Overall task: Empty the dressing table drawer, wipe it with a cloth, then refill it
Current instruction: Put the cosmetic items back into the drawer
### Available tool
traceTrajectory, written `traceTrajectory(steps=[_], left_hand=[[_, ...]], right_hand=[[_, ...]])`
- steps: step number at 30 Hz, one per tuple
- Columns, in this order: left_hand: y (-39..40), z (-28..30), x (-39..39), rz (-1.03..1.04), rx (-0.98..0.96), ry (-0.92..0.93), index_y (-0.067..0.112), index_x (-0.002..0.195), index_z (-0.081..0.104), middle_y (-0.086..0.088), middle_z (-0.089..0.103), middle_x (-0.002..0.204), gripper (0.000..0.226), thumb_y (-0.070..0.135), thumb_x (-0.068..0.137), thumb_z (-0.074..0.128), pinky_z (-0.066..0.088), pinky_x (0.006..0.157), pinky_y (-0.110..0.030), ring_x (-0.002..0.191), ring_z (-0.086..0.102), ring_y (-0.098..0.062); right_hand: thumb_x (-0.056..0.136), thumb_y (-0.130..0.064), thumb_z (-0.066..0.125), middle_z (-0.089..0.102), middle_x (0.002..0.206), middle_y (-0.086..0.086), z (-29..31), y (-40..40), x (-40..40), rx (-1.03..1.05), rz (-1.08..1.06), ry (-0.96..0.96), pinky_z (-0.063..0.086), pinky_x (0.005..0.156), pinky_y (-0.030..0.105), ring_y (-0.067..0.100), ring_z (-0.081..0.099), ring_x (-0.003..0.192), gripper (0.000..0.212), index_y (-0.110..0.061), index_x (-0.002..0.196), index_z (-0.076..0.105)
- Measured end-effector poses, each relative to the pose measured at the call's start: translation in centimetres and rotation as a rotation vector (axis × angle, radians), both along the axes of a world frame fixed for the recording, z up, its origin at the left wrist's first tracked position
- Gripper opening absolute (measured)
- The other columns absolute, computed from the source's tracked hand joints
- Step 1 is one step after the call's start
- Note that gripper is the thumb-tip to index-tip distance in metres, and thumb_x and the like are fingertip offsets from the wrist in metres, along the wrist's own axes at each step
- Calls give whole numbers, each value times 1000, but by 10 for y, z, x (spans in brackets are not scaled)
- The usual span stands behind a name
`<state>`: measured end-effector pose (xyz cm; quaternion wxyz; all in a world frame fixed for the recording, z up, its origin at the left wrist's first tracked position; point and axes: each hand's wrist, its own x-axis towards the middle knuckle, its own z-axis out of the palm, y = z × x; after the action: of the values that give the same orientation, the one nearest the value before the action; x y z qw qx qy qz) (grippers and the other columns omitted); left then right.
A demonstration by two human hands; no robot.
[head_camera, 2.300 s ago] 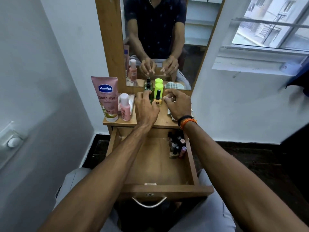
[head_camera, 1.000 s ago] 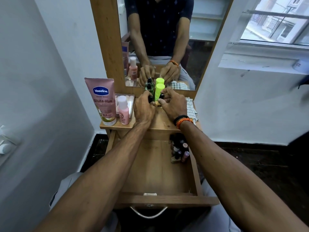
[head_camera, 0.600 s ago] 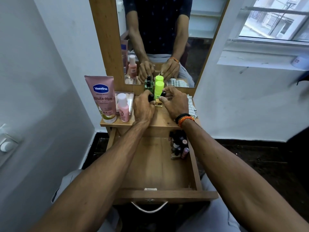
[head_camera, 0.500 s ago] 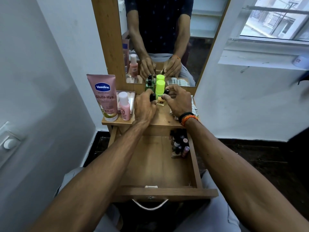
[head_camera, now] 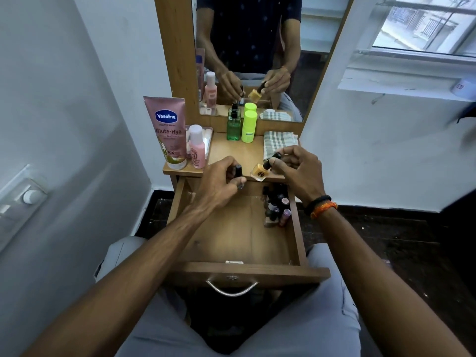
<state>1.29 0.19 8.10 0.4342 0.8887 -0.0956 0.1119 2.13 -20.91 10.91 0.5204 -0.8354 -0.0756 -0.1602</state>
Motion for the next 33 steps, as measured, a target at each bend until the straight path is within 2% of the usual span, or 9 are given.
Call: traceTrajectory(steps=[4,7,11,13,16,20,23,27,33], left_hand=[[3,-19,-22,-29,50,80,22,90,61,6,65,83,23,21,80,82,45,63,-19,78,61,-5],[-2,-29,-35,-91,113,123,19,90,63,4,66,84,23,23,79,83,44,61,-17,78,61,-8],[-16,-38,-44,-181,145,158,18,84,60,1,63,78,23,22,79,83,38,56,-18,72,57,-13],[-24,-42,-45,-201,147,184,19,81,60,-1,64,77,24,22,78,84,44,58,-23,74,61,-18],[-37,-45,-47,-207,172,223,27,75,57,0,64,77,28,22,77,85,47,61,-28,76,62,-17],[-50,-51,-50,-214,194,273,27,83,61,6,64,80,23,24,79,84,45,60,-22,77,62,-11],[-58,-53,-51,-201,176,293,27,84,63,9,63,78,23,23,78,84,39,58,-16,75,59,-6],[-67,-54,-50,-186,183,306,16,96,72,4,69,85,22,23,79,84,54,69,-27,81,65,-11],[-74,-59,-49,-179,208,309,12,108,72,-1,73,98,32,22,80,83,52,75,-26,88,64,-13]], right_hand=[[84,-21,80,75,86,-3,-16,-10,-36,-69,73,66,62,73,32,9,73,79,21,-11,98,69],[84,-20,79,74,86,-4,-25,-19,-52,-196,149,121,63,67,36,9,73,75,22,-12,103,70],[84,-17,79,74,82,-4,-31,-31,-63,-237,175,156,62,64,29,10,72,66,19,-12,101,71],[83,-17,80,73,84,-8,-37,-36,-69,-302,180,143,60,69,22,2,71,73,19,-15,101,72],[82,-20,81,74,88,-6,-46,-42,-74,-376,173,143,60,75,22,2,70,80,22,-15,102,74],[81,-22,81,75,88,-3,-55,-44,-75,-460,140,166,60,76,23,4,69,79,24,-15,103,76],[82,-24,81,73,88,-3,-59,-47,-75,-527,119,168,55,70,17,2,65,75,24,-15,104,76],[82,-25,80,71,91,-5,-64,-54,-74,-566,96,192,45,66,10,0,60,73,26,-16,106,75],[82,-28,80,63,83,-9,-70,-54,-73,-607,71,177,39,64,10,1,55,70,25,-17,103,77]])
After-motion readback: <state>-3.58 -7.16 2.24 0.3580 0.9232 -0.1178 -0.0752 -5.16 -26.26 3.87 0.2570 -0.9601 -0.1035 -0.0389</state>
